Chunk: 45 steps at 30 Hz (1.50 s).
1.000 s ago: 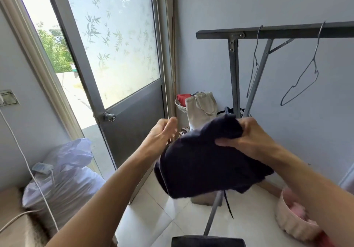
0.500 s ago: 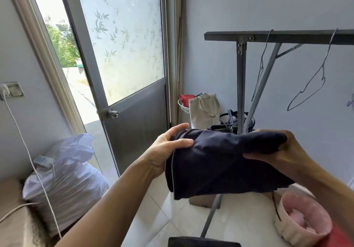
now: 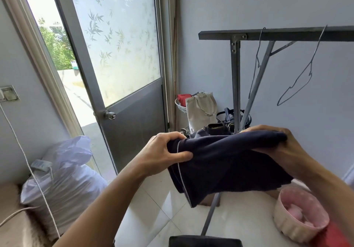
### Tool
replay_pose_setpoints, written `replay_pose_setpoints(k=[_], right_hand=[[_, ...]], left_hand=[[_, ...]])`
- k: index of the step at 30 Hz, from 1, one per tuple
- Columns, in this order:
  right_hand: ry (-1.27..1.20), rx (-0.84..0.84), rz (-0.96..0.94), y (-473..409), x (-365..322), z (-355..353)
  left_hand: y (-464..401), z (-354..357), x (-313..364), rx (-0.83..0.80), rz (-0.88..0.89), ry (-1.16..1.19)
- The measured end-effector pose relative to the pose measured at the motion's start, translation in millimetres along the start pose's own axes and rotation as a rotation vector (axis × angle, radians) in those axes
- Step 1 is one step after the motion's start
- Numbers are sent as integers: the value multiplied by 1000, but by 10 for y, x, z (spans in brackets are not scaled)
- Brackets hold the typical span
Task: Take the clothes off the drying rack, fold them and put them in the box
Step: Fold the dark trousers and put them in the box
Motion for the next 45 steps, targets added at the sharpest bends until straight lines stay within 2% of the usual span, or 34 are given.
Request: replay_pose_setpoints(k=[3, 5, 8, 12, 13, 15, 16, 18, 20, 21, 22, 25, 28, 31, 33, 36, 38, 40, 42, 45], right_hand=[[-88, 13, 33, -66, 9, 59], [-91, 22, -4, -66, 21, 46], [-206, -22, 5, -94, -21, 97], [-443, -35, 138, -133, 89, 221], [-502, -37, 164, -135, 136, 259], [-592, -12, 204, -137, 213, 312], [-626, 1, 223, -132, 235, 337], [-640, 30, 266, -136, 305, 363], [-629, 66, 303, -151, 371, 368], [-625, 92, 318, -161, 404, 364], [-618, 118, 331, -173, 432, 356], [-582, 174, 352, -211, 514, 351], [-567, 193, 365, -227, 596, 353], [-706, 130, 411, -185, 661, 377], [-834, 62, 460, -109, 681, 400], [-960, -43, 515, 23, 711, 447], [-905, -130, 536, 108, 731, 486], [-735, -198, 547, 163, 794, 547], [-580, -179, 565, 151, 901, 587], [-599, -60, 592, 74, 1067, 622]], left_hand=[[47, 33, -136, 52, -59, -30], [104, 58, -162, 61, -46, 88], [174, 142, -160, 17, -10, 602], [225, 324, -225, -9, -185, 1056], [244, 391, -238, -56, -206, 1198], [287, 463, -42, -183, 10, 1445], [312, 439, 27, -183, 127, 1532], [342, 361, -19, -166, 234, 1537], [383, 515, -66, -318, 257, 1482], [423, 526, -170, -368, 184, 1486], [443, 522, -228, -340, 99, 1434], [371, 516, -361, -88, -145, 1195], [283, 493, -282, 35, -196, 944], [223, 449, -352, 238, -351, 828], [178, 459, -391, 313, -413, 870], [121, 464, -424, 395, -406, 909], [102, 499, -430, 417, -381, 893], [98, 553, -457, 441, -382, 879], [104, 616, -538, 437, -447, 901], [167, 744, -692, 287, -664, 1168]])
Point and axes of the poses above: each hand's wrist, its own y-axis away from the middle knuckle, its own z-axis out of the palm, x = y × z, the point moved 4 cm from there along -y, towards the middle knuckle, and after that the axes turned 8 degrees about -x, right-handed, at the moved point
